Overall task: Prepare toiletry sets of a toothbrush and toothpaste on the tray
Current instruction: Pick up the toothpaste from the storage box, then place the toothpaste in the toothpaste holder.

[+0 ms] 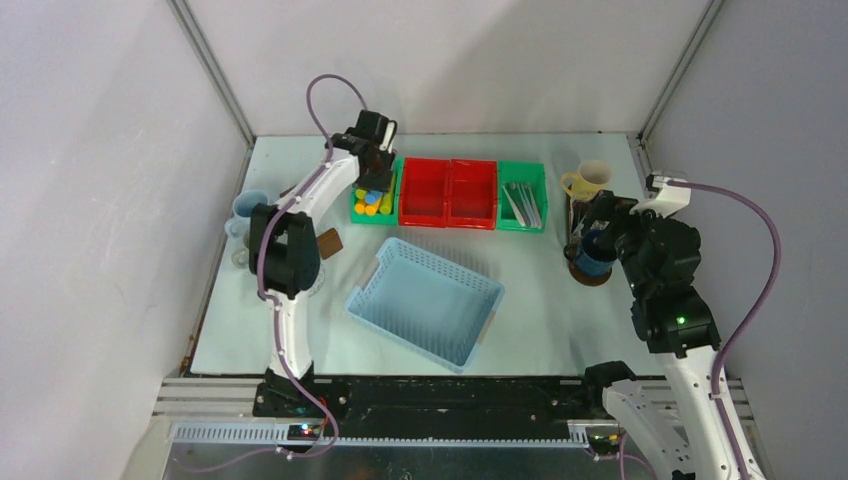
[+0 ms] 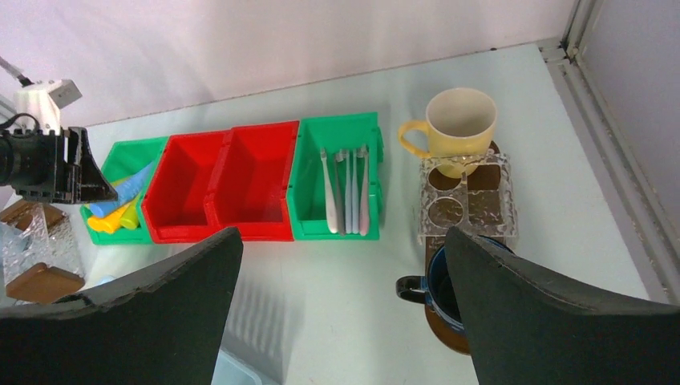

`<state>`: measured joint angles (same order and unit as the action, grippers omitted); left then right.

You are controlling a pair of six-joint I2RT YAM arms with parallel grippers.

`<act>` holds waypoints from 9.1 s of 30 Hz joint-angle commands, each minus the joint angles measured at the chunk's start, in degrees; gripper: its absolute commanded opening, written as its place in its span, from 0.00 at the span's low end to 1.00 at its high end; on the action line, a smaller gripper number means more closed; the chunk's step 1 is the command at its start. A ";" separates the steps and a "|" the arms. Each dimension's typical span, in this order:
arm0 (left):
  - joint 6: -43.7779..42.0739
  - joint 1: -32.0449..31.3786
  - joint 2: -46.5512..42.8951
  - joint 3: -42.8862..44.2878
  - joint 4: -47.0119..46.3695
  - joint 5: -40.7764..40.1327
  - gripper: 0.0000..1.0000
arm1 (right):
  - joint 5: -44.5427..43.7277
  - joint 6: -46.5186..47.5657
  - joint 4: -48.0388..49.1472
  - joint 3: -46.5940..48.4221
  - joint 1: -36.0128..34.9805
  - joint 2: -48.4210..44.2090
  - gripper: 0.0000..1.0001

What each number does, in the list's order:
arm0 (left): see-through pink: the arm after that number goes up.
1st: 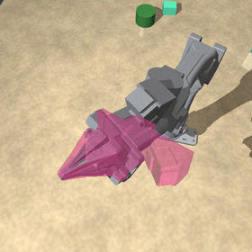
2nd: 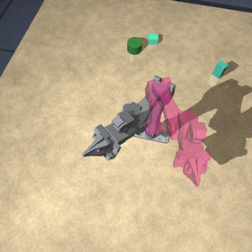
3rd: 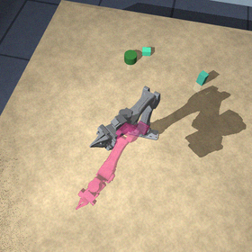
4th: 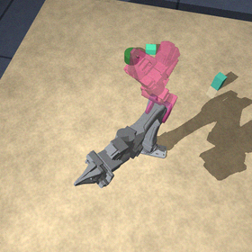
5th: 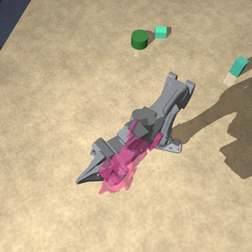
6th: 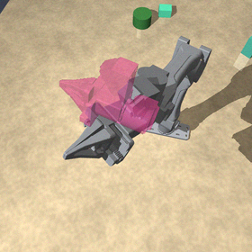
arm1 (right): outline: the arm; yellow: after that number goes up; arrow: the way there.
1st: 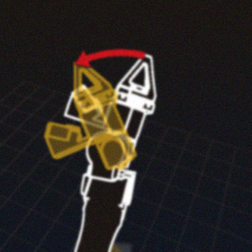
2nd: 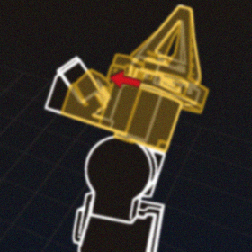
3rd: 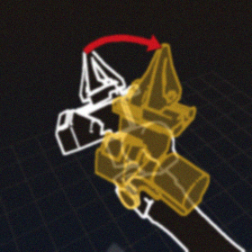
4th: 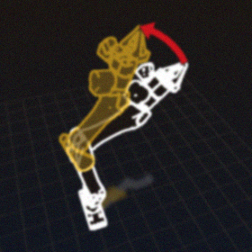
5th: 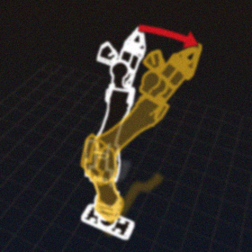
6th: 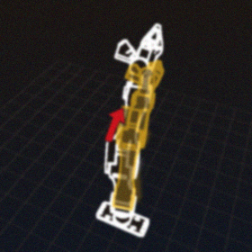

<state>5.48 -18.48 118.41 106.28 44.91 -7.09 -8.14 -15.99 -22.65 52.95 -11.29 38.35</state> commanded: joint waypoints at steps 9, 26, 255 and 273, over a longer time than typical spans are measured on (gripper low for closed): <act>-0.16 -0.33 6.98 4.97 4.21 1.07 0.48 | -2.03 1.56 0.28 -0.06 -0.56 -0.49 0.99; 3.29 -0.57 -10.41 1.40 0.29 8.92 0.00 | 2.55 0.13 -0.06 1.10 -0.62 -0.14 0.98; -3.83 -4.54 -73.05 -59.52 -35.32 -24.83 1.00 | 22.55 15.34 108.00 -23.69 26.05 57.55 0.17; -3.64 -4.54 -74.75 -59.79 -35.59 -23.94 1.00 | 23.46 15.36 102.05 -25.10 26.14 44.63 0.55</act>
<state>1.48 -23.44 44.93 47.53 11.64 -32.14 15.25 -1.61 80.18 27.46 14.52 90.00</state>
